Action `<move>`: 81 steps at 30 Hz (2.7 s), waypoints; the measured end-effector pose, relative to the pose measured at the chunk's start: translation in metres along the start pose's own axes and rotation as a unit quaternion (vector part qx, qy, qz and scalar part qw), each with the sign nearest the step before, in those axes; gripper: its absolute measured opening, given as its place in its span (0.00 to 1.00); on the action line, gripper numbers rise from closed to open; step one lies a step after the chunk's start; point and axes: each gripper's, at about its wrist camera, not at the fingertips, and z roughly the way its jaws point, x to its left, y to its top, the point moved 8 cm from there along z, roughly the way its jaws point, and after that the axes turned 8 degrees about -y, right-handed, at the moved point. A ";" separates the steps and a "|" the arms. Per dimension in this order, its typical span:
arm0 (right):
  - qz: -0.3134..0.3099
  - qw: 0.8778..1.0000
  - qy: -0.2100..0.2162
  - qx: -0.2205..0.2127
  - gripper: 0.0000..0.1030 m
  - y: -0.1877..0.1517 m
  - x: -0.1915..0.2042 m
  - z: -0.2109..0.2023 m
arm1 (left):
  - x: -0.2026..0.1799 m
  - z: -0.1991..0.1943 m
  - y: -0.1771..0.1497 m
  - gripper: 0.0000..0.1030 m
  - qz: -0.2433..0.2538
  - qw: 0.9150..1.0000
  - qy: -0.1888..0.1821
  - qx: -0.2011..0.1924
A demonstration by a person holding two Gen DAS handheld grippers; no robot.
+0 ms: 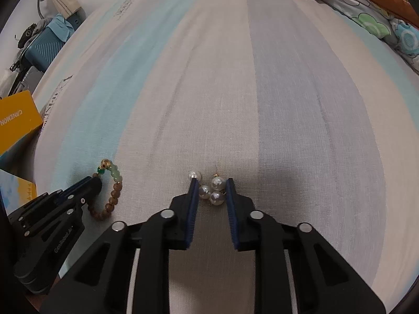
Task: Organize jewelry
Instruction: 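Grasp the wooden-green bead bracelet with the left tool while the right tool grasps the pearl earrings, then carry the bracelet and pearl earrings into the white box and open both tools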
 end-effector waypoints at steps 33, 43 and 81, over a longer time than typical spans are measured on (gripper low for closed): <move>-0.012 0.999 0.019 -0.042 0.10 -0.007 0.012 -0.059 | -0.019 -0.069 0.000 0.07 0.009 0.999 0.002 -0.043; -0.015 0.999 0.014 -0.048 0.10 -0.023 0.018 -0.081 | -0.013 -0.100 -0.015 0.07 0.010 0.998 0.012 -0.053; -0.043 0.996 -0.012 -0.078 0.10 -0.066 0.056 -0.180 | 0.024 -0.208 -0.062 0.07 -0.022 0.995 0.036 -0.091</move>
